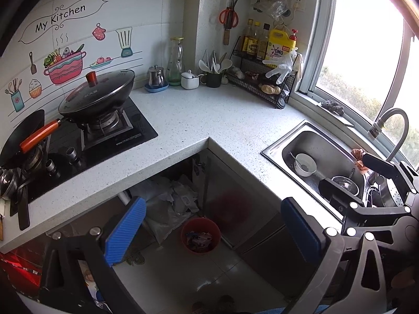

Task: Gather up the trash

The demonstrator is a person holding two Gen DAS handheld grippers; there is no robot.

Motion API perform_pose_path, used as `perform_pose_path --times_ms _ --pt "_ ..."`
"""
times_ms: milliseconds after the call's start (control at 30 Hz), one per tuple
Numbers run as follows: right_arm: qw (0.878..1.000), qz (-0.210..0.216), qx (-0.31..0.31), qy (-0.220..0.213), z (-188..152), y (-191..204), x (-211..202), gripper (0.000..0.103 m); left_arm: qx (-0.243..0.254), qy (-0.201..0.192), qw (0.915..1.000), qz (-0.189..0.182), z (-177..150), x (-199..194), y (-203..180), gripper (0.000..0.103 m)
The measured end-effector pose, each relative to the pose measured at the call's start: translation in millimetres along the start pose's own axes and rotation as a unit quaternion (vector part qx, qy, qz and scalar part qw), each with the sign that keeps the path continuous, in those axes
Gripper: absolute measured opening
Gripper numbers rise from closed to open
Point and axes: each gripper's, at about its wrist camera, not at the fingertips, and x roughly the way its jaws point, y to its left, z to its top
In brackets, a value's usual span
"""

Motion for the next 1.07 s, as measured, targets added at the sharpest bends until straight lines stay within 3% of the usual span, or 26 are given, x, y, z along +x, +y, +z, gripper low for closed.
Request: perform_pose_path --times_ms 1067 --pt "1.0 0.002 0.005 0.009 1.4 -3.0 12.0 0.096 0.003 0.003 1.0 -0.007 5.7 17.2 3.4 0.102"
